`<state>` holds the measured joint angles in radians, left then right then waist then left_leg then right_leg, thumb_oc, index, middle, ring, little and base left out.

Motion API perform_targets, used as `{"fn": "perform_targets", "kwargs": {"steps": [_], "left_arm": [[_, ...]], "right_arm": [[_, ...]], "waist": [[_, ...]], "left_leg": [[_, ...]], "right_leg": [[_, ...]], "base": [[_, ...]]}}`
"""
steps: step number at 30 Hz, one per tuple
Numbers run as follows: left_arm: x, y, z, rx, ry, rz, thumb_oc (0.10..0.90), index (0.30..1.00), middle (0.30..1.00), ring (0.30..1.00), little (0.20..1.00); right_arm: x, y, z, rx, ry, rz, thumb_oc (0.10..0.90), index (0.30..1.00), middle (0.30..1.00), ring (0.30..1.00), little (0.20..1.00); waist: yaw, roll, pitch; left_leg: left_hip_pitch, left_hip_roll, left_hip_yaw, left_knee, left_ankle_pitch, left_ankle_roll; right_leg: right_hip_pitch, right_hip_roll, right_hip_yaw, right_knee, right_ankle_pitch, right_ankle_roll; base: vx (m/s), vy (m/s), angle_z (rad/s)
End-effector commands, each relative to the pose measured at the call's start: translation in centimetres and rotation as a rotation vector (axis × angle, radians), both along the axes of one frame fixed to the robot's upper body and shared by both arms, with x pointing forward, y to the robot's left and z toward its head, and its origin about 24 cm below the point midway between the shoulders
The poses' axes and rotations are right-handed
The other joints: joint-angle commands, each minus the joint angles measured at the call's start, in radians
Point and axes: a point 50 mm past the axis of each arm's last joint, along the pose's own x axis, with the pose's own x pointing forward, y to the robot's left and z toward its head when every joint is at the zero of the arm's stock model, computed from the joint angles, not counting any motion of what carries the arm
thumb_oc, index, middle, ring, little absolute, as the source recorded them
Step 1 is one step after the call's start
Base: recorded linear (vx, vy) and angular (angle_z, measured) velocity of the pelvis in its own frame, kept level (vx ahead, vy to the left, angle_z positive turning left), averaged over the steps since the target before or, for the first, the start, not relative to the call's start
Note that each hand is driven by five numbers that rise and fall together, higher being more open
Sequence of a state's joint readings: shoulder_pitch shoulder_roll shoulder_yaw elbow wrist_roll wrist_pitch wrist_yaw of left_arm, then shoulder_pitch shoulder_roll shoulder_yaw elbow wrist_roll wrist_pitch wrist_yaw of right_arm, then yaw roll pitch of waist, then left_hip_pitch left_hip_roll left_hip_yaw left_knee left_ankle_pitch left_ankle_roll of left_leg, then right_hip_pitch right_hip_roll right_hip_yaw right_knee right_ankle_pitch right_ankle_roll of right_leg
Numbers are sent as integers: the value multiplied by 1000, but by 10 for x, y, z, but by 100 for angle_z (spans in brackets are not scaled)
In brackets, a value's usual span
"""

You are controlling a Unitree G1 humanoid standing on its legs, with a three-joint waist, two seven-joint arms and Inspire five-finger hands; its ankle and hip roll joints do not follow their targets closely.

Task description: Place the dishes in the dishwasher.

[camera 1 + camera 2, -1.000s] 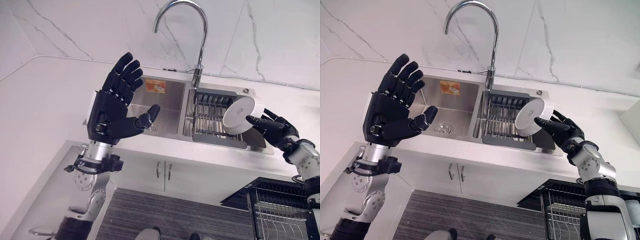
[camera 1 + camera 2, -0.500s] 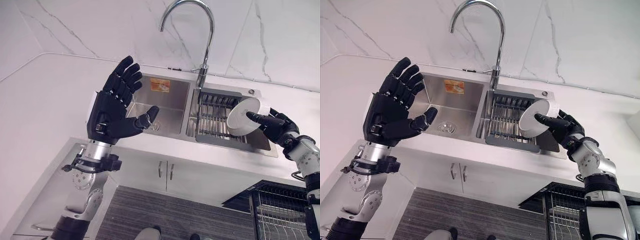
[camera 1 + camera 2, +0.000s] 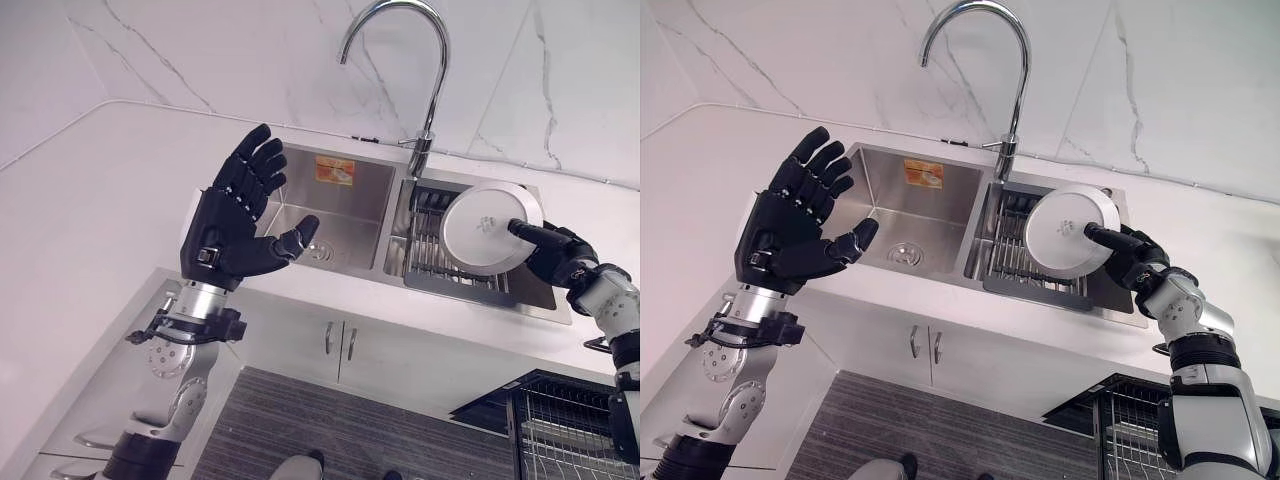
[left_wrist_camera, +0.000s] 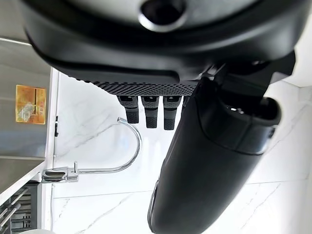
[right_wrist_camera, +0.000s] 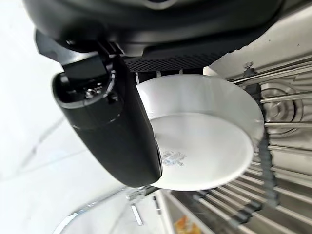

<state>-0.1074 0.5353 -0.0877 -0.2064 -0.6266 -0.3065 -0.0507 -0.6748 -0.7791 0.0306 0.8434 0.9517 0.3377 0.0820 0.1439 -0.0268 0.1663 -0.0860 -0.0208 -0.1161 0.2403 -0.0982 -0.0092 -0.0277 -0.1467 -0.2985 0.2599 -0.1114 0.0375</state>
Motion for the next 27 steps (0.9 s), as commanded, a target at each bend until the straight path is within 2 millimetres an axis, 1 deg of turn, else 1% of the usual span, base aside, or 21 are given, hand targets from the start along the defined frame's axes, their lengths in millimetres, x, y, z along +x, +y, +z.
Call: {"fn": "perform_targets", "kwargs": {"steps": [1,4,6,8,11,12,13,14,15,17,18,19,20,21,22,24,26,27], "left_arm": [[-3,-5,39,-13,-193,-59,800,900,900,900,900],[-3,-6,38,-17,-191,-58,800,900,900,900,900],[-3,-7,37,-28,-188,-65,800,900,900,900,900],[-5,-8,35,-37,-187,-75,800,900,900,900,900],[-4,-8,30,-120,-141,-131,800,900,900,900,900],[-5,-9,28,-139,-136,-148,800,900,900,900,900],[-6,-10,27,-141,-138,-158,800,900,900,900,900],[-8,-13,25,-155,-142,-211,800,900,900,900,900],[-8,-17,24,-196,-127,-292,800,900,900,900,900],[-12,-30,17,-315,-83,-529,800,900,900,900,900],[-15,-36,17,-324,-83,-590,800,900,900,900,900],[-21,-47,16,-317,-86,-691,800,900,900,900,900],[-24,-53,15,-304,-78,-762,800,900,900,900,900],[-24,-53,15,-304,-78,-762,800,900,900,900,900],[-28,-61,12,-249,-58,-852,800,900,900,900,900],[-31,-68,6,-185,-17,-921,800,900,900,900,900],[-34,-71,0,-140,17,-982,800,900,900,900,900],[-38,-74,-9,-94,59,-1048,800,900,900,900,900]], "right_arm": [[13,-8,60,-93,-186,-11,400,300,300,300,300],[13,-12,63,-128,-190,-97,400,300,300,300,300],[14,-13,75,-99,-260,-160,400,300,300,300,300],[13,-7,87,-88,-371,-160,400,300,300,300,300],[11,1,100,-96,-452,-145,400,300,300,300,300],[11,8,110,-105,-507,-135,400,300,300,300,300],[11,14,115,-104,-538,-129,400,300,300,300,300],[8,25,127,-114,-607,-113,400,300,300,300,300],[5,34,134,-75,-677,-72,400,300,300,300,300],[-2,48,136,-35,-767,-6,400,300,300,300,300],[-6,53,136,-34,-792,9,400,300,300,300,300],[-13,65,134,-31,-834,35,400,300,300,300,300],[-19,68,134,-25,-871,38,400,300,300,300,300],[-19,68,134,-25,-871,38,400,300,300,300,300],[-34,77,132,-16,-940,52,400,300,300,300,300],[-46,84,131,-18,-1000,61,400,300,300,300,300],[-56,85,129,-28,-1040,53,400,300,300,300,300],[-66,84,128,-46,-1072,46,400,300,300,300,300]], "waist": [[9,-19,-94],[6,-18,-89],[1,-14,-87],[-7,-13,-86],[-16,-15,-85],[-22,-17,-83],[-25,-16,-82],[-34,-16,-80],[-39,-16,-77],[-51,-13,-76],[-56,-13,-74],[-70,-10,-69],[-80,-9,-67],[-80,-9,-67],[-99,-6,-63],[-120,-1,-57],[-137,5,-53],[-157,12,-47]], "left_leg": [[35,81,134,60,-151,-19],[36,82,139,60,-151,-17],[40,85,147,60,-154,-16],[44,82,147,60,-157,-13],[48,77,149,60,-161,-8],[51,74,151,60,-162,-5],[53,73,154,60,-163,-2],[57,67,156,60,-167,4],[58,64,159,60,-169,8],[62,59,169,60,-174,16],[62,56,171,60,-176,20],[64,51,179,60,-180,28],[66,47,184,60,-185,35],[66,47,184,60,-185,35],[68,41,199,60,-194,47],[66,34,207,60,-200,59],[66,27,212,60,-205,68],[66,20,215,60,-210,75]], "right_leg": [[35,7,31,40,-156,7],[32,7,36,40,-151,8],[32,7,39,40,-149,9],[29,11,52,40,-147,9],[26,14,66,40,-145,11],[25,14,72,40,-143,12],[24,14,77,40,-142,12],[22,15,87,40,-138,14],[20,14,94,40,-135,16],[13,9,108,40,-126,26],[10,6,113,40,-122,30],[3,3,128,40,-111,39],[-3,0,138,40,-104,46],[-3,0,138,40,-104,46],[-15,-5,157,40,-89,60],[-30,-7,175,40,-72,72],[-42,-7,193,40,-59,81],[-59,-4,212,40,-41,89]], "base": [[0,0,0],[-30,18,0],[-31,54,-1],[16,63,-2],[19,51,-4],[16,69,-9],[24,105,-9],[18,107,-9],[14,127,-19],[2,130,-27],[6,156,-23],[11,154,-21],[11,122,-24],[9,154,-29],[2,148,-28],[2,174,-24],[12,178,-42],[28,212,-31]]}}
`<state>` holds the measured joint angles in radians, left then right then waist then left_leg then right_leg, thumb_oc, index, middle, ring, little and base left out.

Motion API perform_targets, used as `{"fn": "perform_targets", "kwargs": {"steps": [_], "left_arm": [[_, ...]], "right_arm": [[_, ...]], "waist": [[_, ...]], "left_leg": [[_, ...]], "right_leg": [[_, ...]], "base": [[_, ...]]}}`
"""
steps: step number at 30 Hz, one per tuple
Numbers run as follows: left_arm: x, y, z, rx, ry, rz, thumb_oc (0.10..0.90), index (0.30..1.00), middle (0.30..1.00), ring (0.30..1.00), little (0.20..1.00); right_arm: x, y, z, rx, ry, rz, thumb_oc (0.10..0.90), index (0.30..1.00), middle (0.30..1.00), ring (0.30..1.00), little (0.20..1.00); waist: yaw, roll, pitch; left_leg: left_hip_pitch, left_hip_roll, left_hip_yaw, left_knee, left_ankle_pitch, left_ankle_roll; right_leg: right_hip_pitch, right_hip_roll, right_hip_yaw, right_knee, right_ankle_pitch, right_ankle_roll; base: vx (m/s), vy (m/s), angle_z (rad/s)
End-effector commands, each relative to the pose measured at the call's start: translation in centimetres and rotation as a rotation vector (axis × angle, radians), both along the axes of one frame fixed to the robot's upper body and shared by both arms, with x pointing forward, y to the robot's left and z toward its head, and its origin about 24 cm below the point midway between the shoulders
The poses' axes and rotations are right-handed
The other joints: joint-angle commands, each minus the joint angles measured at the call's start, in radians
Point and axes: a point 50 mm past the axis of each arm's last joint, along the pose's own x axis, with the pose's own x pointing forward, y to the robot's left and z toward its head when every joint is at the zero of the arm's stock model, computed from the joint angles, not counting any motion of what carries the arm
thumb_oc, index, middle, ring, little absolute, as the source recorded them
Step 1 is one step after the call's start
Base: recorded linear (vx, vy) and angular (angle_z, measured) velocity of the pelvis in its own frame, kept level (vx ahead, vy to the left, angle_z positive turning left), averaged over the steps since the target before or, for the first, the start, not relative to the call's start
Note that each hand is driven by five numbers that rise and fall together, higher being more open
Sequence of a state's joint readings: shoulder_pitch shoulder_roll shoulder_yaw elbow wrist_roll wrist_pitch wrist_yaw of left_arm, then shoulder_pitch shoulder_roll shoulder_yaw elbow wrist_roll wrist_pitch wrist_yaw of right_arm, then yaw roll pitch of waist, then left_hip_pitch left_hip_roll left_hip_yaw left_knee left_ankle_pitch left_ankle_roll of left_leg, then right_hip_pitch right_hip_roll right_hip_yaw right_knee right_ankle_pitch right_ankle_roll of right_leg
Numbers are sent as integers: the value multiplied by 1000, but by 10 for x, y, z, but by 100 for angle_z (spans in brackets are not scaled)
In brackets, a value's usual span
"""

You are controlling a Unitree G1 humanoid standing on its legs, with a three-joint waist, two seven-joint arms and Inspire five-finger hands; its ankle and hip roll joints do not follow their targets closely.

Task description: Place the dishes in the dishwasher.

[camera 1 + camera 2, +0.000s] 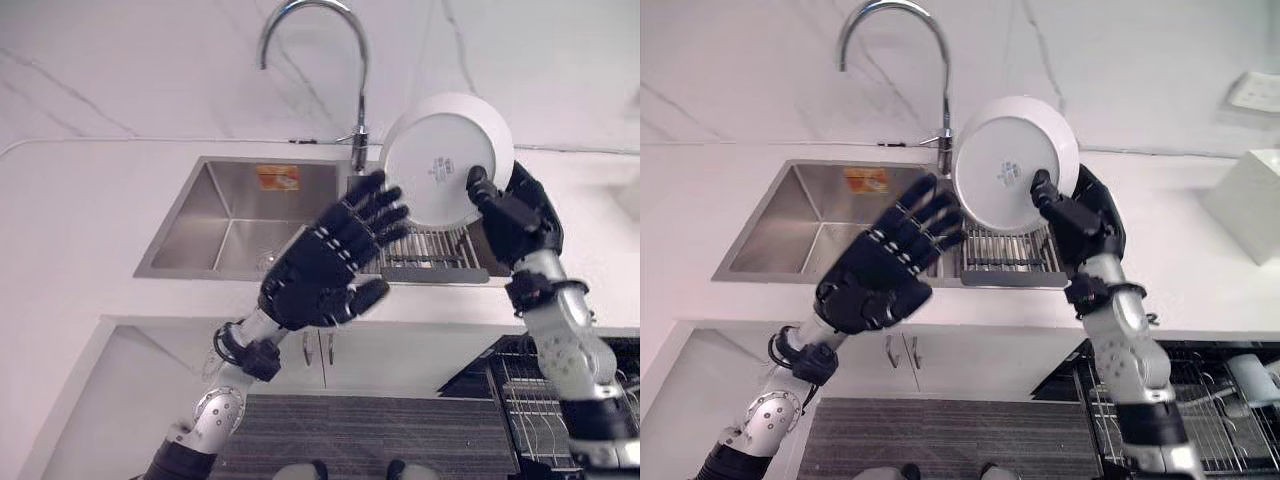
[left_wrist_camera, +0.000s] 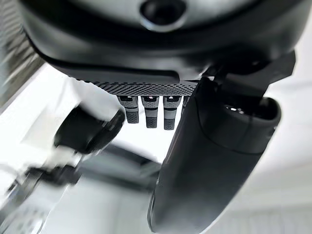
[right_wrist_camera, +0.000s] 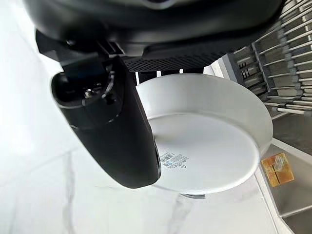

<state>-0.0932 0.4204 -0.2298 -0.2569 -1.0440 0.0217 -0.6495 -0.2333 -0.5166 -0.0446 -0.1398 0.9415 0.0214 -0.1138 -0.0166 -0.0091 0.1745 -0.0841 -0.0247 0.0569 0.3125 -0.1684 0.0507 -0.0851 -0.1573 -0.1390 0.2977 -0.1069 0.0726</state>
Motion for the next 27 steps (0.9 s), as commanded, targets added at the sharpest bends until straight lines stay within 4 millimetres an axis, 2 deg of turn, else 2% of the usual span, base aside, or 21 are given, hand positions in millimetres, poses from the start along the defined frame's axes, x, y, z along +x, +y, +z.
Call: {"fn": "perform_targets", "kwargs": {"steps": [1,5,7,10,12,15,17,19,21,23,26,27], "left_arm": [[-20,-3,14,70,-163,-197,800,900,900,900,900],[-37,-8,-10,206,-108,-393,800,900,900,900,900],[-43,-11,-20,291,-86,-497,800,900,900,900,900],[-48,-11,-32,405,-63,-600,800,900,900,900,900],[-46,-11,-34,408,-41,-606,800,900,900,900,900],[-43,-13,-44,406,24,-576,800,900,900,900,900],[-41,-15,-56,416,94,-528,800,900,900,900,900],[-41,-17,-64,447,131,-479,800,900,900,900,900],[-42,-17,-72,476,159,-429,800,900,900,900,900],[-44,-19,-86,465,245,-319,800,900,900,900,900],[-46,-21,-105,408,364,-180,800,900,900,900,900],[-48,-17,-124,393,431,-89,800,900,900,900,900]], "right_arm": [[-17,-31,85,-16,-472,-154,400,300,300,300,300],[-34,-37,82,43,-510,-163,400,300,300,300,300],[-36,-33,79,70,-521,-134,400,300,300,300,300],[-32,-25,75,70,-539,-71,400,300,300,300,300],[-35,-28,75,55,-559,-147,400,300,300,300,300],[-48,-37,75,69,-617,-303,400,300,300,300,300],[-57,-34,74,89,-648,-334,400,300,300,300,300],[-62,-30,75,98,-658,-350,400,300,300,300,300],[-68,-29,79,121,-685,-415,400,300,300,300,300],[-73,-26,83,98,-724,-441,400,300,300,300,300],[-75,-18,87,40,-741,-379,400,300,300,300,300],[-74,-14,87,2,-744,-332,400,300,300,300,300]], "waist": [[-8,-2,-52],[-43,15,-36],[-52,25,-25],[-52,57,-22],[-49,59,-36],[-46,55,-56],[-50,56,-65],[-52,58,-64],[-51,60,-60],[-51,57,-55],[-51,53,-45],[-55,48,-37]], "left_leg": [[64,20,44,-13,-142,17],[67,11,61,-13,-152,19],[68,17,78,-13,-157,23],[61,50,134,-13,-153,38],[46,56,149,-13,-152,47],[25,63,158,-13,-147,36],[22,78,157,-13,-144,22],[26,101,165,-13,-142,5],[26,131,178,-13,-134,-11],[18,182,179,-13,-107,-45],[-11,240,171,-13,-53,-90],[-21,270,172,-13,-29,-108]], "right_leg": [[-10,9,66,2,-37,58],[-76,-3,99,2,13,78],[-99,-6,83,2,35,80],[-25,-4,7,2,12,55],[12,-14,0,2,13,47],[45,-62,4,2,37,54],[49,-83,19,2,20,62],[41,-83,15,2,-14,67],[38,-71,5,2,-61,68],[25,-36,4,2,-107,59],[6,5,3,2,-124,21],[2,29,-1,2,-129,0]], "base": [[41,221,-30],[15,143,-50],[-76,71,-72],[-138,-18,-123],[-145,-171,-109],[-92,-272,-42],[-47,-422,-34],[-57,-434,-30],[-81,-562,-42],[-85,-678,-5],[-92,-570,-38],[-89,-593,-38]]}}
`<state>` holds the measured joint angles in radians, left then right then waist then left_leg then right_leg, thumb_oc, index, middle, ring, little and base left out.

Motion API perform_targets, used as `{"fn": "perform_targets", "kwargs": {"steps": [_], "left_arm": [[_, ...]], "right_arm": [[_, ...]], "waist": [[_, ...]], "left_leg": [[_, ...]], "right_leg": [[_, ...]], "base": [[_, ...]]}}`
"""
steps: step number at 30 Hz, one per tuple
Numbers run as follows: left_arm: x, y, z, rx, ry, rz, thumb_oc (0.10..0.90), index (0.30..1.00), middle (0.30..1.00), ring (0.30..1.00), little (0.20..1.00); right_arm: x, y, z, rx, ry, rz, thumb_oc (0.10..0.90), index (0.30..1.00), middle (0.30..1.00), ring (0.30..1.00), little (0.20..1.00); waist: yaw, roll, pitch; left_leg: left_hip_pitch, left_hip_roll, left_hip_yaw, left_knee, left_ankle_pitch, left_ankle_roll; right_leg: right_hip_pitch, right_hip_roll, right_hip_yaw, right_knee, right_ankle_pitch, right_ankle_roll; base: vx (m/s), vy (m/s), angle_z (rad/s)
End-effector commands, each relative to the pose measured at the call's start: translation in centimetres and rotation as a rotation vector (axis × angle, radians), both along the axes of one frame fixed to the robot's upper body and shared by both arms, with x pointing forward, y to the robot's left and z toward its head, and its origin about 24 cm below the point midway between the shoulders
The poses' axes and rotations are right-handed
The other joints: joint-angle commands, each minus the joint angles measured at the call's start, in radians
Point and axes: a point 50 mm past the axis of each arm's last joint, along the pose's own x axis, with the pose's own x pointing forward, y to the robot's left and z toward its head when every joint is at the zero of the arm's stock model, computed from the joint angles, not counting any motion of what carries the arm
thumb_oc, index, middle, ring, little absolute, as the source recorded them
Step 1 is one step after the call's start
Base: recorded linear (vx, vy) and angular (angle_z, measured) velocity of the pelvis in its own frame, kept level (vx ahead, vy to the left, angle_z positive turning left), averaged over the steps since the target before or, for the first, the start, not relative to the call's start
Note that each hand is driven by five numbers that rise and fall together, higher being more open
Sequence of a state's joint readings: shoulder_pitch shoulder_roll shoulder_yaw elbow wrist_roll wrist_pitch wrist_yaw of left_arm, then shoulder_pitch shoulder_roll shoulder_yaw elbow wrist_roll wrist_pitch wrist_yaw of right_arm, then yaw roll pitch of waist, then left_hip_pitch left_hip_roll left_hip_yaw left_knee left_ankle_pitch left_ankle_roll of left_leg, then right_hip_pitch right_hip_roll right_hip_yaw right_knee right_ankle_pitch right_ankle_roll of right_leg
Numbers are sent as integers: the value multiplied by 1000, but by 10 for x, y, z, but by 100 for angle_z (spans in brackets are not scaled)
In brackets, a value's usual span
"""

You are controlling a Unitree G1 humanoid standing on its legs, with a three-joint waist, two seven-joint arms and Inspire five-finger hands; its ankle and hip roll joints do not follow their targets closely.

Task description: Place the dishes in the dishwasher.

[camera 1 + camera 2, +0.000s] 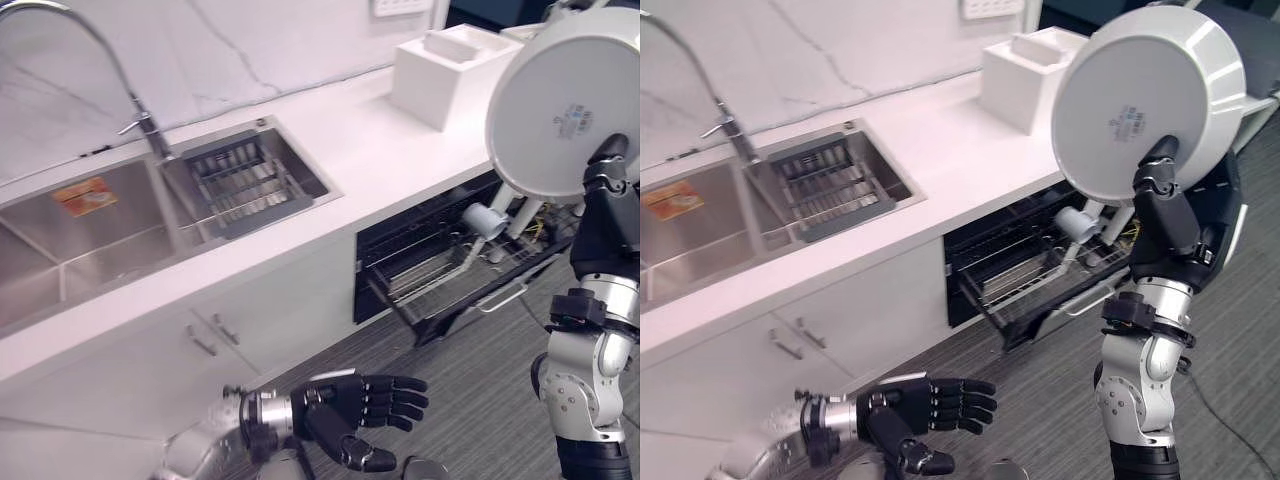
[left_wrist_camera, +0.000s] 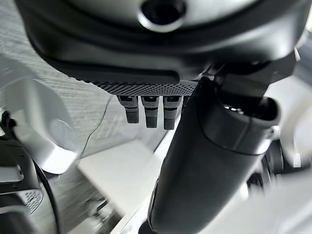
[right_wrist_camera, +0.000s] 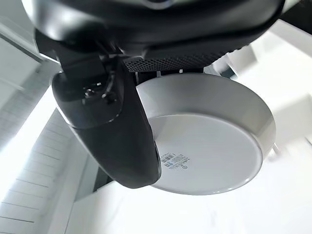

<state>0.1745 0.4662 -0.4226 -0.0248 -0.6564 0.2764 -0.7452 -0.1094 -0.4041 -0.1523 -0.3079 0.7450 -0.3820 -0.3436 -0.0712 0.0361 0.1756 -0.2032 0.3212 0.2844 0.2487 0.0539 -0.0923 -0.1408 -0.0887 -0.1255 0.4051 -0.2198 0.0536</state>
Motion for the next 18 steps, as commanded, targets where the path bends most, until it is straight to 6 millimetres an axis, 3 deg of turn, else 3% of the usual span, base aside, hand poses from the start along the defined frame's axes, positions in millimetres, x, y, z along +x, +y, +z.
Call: {"fn": "perform_targets", "kwargs": {"steps": [1,3,5,6,8,9,11,12,18], "left_arm": [[27,-10,12,-108,-143,190,800,900,900,900,900],[22,2,-15,-57,-70,326,800,900,900,900,900],[9,22,-48,22,36,491,800,900,900,900,900],[6,31,-55,56,78,561,800,900,900,900,900],[-9,56,-76,124,199,755,800,900,900,900,900],[-22,78,-93,234,288,901,800,900,900,900,900],[-28,83,-101,306,325,942,800,900,900,900,900],[-39,88,-112,348,417,1009,800,900,900,900,900],[-62,98,-128,436,583,1128,800,900,900,900,900]], "right_arm": [[-24,13,61,-235,-342,34,400,300,300,300,300],[-24,12,60,-271,-323,62,400,300,300,300,300],[-22,9,56,-321,-290,68,400,300,300,300,300],[-22,8,53,-329,-279,78,400,300,300,300,300],[-20,14,45,-321,-251,125,400,300,300,300,300],[-21,18,35,-304,-218,75,400,300,300,300,300],[-23,16,30,-276,-201,-6,400,300,300,300,300],[-22,15,24,-271,-171,-55,400,300,300,300,300],[-22,13,14,-275,-92,-30,400,300,300,300,300]], "waist": [[-3,-1,-34],[-7,-9,-26],[-5,-24,-25],[0,-28,-27],[24,-10,-33],[34,18,-29],[44,22,-20],[61,19,-15],[69,-2,-39]], "left_leg": [[88,-62,-57,51,-236,27],[72,-46,-56,51,-206,15],[81,-67,-45,51,-200,22],[89,-98,-53,51,-207,30],[70,-208,-151,51,-238,53],[13,-207,-101,51,-218,48],[-26,-211,-65,51,-199,44],[-39,-240,-48,51,-200,56],[3,-252,-49,51,-241,91]], "right_leg": [[55,-27,-15,-105,-17,8],[57,-2,-18,-105,-18,-17],[57,3,-25,-105,-22,-33],[57,2,-21,-105,-23,-36],[47,33,18,-105,-23,-31],[65,59,-12,-105,-37,-32],[87,65,-39,-105,-52,-39],[122,68,-59,-105,-80,-42],[152,39,-92,-105,-99,-28]], "base": [[-85,-603,-28],[-54,-495,-15],[0,-386,6],[60,-224,36],[116,-151,28],[110,-101,2],[160,-47,37],[238,40,56],[194,148,-33]]}}
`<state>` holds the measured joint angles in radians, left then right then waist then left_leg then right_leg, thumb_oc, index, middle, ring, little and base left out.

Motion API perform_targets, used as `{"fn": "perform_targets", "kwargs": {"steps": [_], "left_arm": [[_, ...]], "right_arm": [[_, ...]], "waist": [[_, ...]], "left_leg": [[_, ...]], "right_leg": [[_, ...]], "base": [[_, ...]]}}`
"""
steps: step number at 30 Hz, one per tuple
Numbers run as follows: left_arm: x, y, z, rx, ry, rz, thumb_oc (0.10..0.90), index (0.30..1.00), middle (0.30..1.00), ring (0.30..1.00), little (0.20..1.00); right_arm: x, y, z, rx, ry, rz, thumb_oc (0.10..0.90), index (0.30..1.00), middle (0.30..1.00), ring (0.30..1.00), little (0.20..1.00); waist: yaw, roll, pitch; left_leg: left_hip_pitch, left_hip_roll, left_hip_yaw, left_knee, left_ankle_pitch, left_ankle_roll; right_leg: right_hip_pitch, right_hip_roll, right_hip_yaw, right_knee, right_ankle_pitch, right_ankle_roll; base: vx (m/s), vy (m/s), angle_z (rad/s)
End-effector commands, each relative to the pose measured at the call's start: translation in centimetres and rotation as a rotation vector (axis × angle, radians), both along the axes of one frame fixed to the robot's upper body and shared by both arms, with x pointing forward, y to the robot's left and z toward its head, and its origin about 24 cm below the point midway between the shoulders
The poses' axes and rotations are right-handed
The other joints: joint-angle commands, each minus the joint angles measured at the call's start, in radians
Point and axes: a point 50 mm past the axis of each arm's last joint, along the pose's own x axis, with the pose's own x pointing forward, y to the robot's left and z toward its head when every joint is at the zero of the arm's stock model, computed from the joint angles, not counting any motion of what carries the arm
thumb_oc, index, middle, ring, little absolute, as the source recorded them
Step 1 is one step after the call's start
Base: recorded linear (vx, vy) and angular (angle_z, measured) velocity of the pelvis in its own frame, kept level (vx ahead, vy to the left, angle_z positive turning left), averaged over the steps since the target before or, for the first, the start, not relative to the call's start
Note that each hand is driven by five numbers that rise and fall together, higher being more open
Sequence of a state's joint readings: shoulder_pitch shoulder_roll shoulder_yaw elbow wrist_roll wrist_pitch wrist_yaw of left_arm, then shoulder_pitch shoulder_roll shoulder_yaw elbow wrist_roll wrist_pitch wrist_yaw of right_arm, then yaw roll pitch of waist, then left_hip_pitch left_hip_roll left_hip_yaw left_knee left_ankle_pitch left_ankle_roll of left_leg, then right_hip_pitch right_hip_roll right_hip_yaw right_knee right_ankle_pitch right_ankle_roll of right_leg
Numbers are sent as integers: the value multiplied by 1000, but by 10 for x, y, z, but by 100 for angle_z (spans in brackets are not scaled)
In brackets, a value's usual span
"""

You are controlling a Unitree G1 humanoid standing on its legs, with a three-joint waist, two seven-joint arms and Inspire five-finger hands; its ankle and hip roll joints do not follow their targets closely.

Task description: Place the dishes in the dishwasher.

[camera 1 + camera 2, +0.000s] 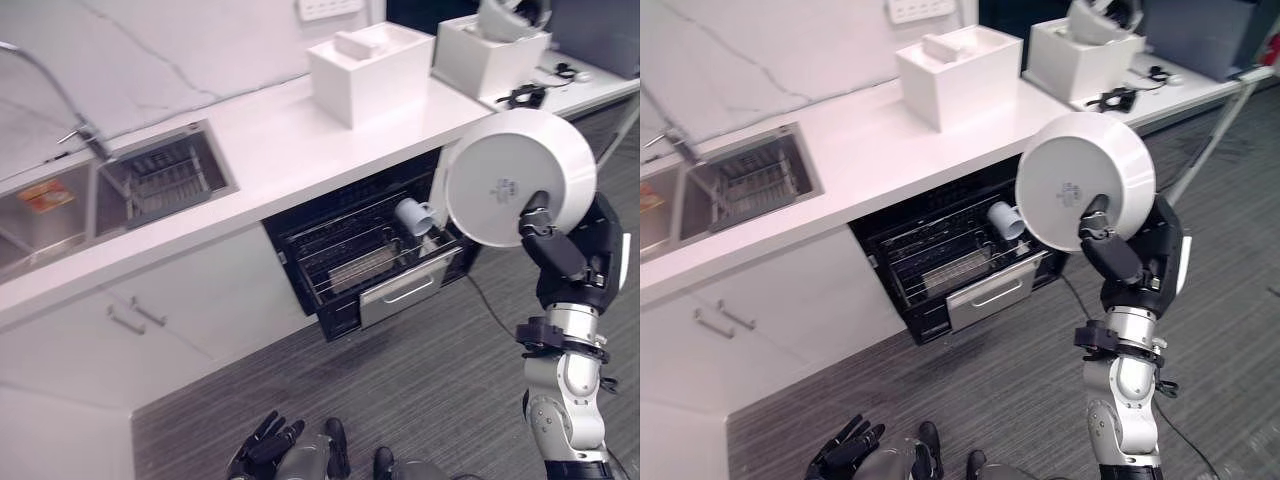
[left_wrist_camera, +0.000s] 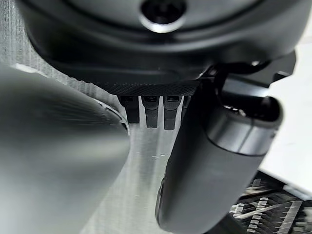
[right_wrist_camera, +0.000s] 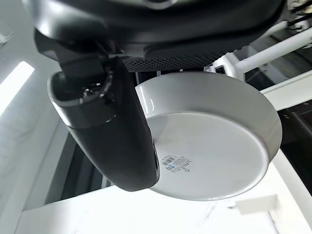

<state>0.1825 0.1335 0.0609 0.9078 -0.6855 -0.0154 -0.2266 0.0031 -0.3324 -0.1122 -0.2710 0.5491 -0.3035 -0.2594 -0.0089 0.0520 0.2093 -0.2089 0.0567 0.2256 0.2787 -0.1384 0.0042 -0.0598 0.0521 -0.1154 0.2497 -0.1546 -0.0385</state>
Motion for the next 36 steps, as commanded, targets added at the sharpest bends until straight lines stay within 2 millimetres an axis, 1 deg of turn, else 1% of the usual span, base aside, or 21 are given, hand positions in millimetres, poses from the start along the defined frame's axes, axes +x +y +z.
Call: {"fn": "perform_targets", "kwargs": {"steps": [1,6,8,12,13,15,16,17,18,20,21,22,23,24,25,28,29,30,34,35,36], "left_arm": [[4,16,4,69,-4,-47,800,900,900,900,900],[-7,20,-1,73,50,-29,800,900,900,900,900],[-7,21,-2,73,58,-26,800,900,900,900,900],[-11,22,-3,81,88,-34,800,900,900,900,900],[-15,22,-4,89,107,-42,800,900,900,900,900],[-13,23,-4,97,113,-50,800,900,900,900,900],[-9,23,-2,104,118,-64,800,900,900,900,900],[-7,24,-2,111,119,-71,800,900,900,900,900],[-5,26,-1,116,118,-77,800,900,900,900,900],[-2,29,0,118,115,-90,800,900,900,900,900],[-1,31,0,118,114,-96,800,900,900,900,900],[-1,31,0,117,114,-102,800,900,900,900,900],[-3,31,0,113,114,-107,800,900,900,900,900],[-3,30,-1,109,116,-113,800,900,900,900,900],[-5,27,-2,117,121,-145,800,900,900,900,900],[-14,33,-3,113,168,-121,800,900,900,900,900],[-19,34,-4,115,182,-119,800,900,900,900,900],[-28,36,-6,127,204,-139,800,900,900,900,900],[-36,38,-8,143,231,-173,800,900,900,900,900],[-37,38,-8,147,234,-184,800,900,900,900,900],[-39,40,-8,153,238,-206,800,900,900,900,900]], "right_arm": [[-20,-4,56,-95,-302,-2,400,300,300,300,300],[-15,-8,48,-49,-229,-12,400,300,300,300,300],[-14,-6,46,-61,-213,-21,400,300,300,300,300],[-11,-1,47,-131,-203,0,400,300,300,300,300],[-11,-2,48,-196,-186,-80,400,300,300,300,300],[-14,-3,51,-285,-186,-150,400,300,300,300,300],[-15,-4,54,-376,-199,-216,400,300,300,300,300],[-16,-7,56,-429,-202,-268,400,300,300,300,300],[-17,-10,57,-477,-208,-318,400,300,300,300,300],[-22,-19,62,-560,-218,-427,400,300,300,300,300],[-25,-23,63,-614,-223,-491,400,300,300,300,300],[-27,-28,65,-678,-224,-600,400,300,300,300,300],[-29,-32,67,-692,-235,-700,400,300,300,300,300],[-31,-35,68,-728,-245,-730,400,300,300,300,300],[-31,-30,70,-964,-287,-795,400,300,300,300,300],[-29,-26,77,-1328,-285,-814,400,300,300,300,300],[-27,-28,78,-1385,-257,-795,400,300,300,300,300],[-26,-32,81,-1435,-221,-753,400,300,300,300,300],[-21,-29,76,-1518,-203,-670,400,300,300,300,300],[-19,-29,74,-1513,-187,-641,400,300,300,300,300],[-14,-28,65,-1519,-138,-574,400,300,300,300,300]], "waist": [[9,-24,-74],[7,-35,-78],[6,-36,-78],[2,-32,-87],[-3,-36,-87],[-9,-41,-85],[-11,-42,-80],[-10,-40,-80],[-10,-38,-80],[-27,-32,-72],[-36,-35,-66],[-43,-39,-64],[-48,-39,-59],[-47,-41,-59],[-37,-51,-68],[-22,-69,-85],[-18,-73,-89],[-14,-80,-95],[-10,-86,-102],[-10,-86,-104],[-7,-84,-107]], "left_leg": [[15,8,5,21,-55,-1],[46,-18,-27,21,-85,26],[55,-26,-36,21,-92,35],[61,-44,-77,21,-104,56],[72,-61,-104,21,-116,69],[78,-75,-122,21,-120,75],[86,-80,-136,21,-122,72],[88,-78,-150,21,-121,67],[89,-79,-167,21,-120,62],[100,-79,-199,21,-130,58],[106,-85,-209,21,-136,56],[114,-92,-221,21,-145,55],[123,-96,-230,21,-154,56],[125,-99,-245,21,-155,56],[124,-94,-229,21,-155,49],[123,-75,-205,21,-159,34],[125,-68,-199,21,-161,31],[125,-56,-184,21,-161,22],[125,-37,-169,21,-163,12],[126,-35,-169,21,-164,10],[126,-33,-169,21,-162,6]], "right_leg": [[77,-106,-108,50,-163,66],[98,-110,-117,50,-149,81],[103,-110,-119,50,-124,90],[119,-83,-105,50,-20,119],[72,-77,-82,202,35,137],[22,-71,-52,325,58,144],[-24,-78,-43,319,47,134],[-29,-81,-46,275,20,125],[-27,-91,-41,199,0,114],[-24,-106,4,50,-2,106],[-46,-115,40,50,-22,109],[-70,-120,74,50,-17,118],[-83,-122,91,50,18,128],[-80,-116,108,50,-11,129],[-82,-122,94,50,-34,137],[-76,-132,73,50,-51,143],[-72,-134,63,50,-54,143],[-66,-139,40,50,-62,142],[-57,-140,17,50,-75,137],[-54,-139,14,50,-78,136],[-51,-137,9,50,-82,134]], "base": [[177,139,-23],[180,219,-13],[114,184,13],[131,220,16],[128,263,15],[72,176,15],[40,66,26],[33,1,18],[36,-76,10],[39,-117,26],[36,-146,73],[40,-134,93],[58,-132,92],[40,-232,68],[30,-269,35],[34,-248,-2],[53,-283,22],[33,-223,27],[2,-143,8],[-11,-120,15],[-16,-91,13]]}}
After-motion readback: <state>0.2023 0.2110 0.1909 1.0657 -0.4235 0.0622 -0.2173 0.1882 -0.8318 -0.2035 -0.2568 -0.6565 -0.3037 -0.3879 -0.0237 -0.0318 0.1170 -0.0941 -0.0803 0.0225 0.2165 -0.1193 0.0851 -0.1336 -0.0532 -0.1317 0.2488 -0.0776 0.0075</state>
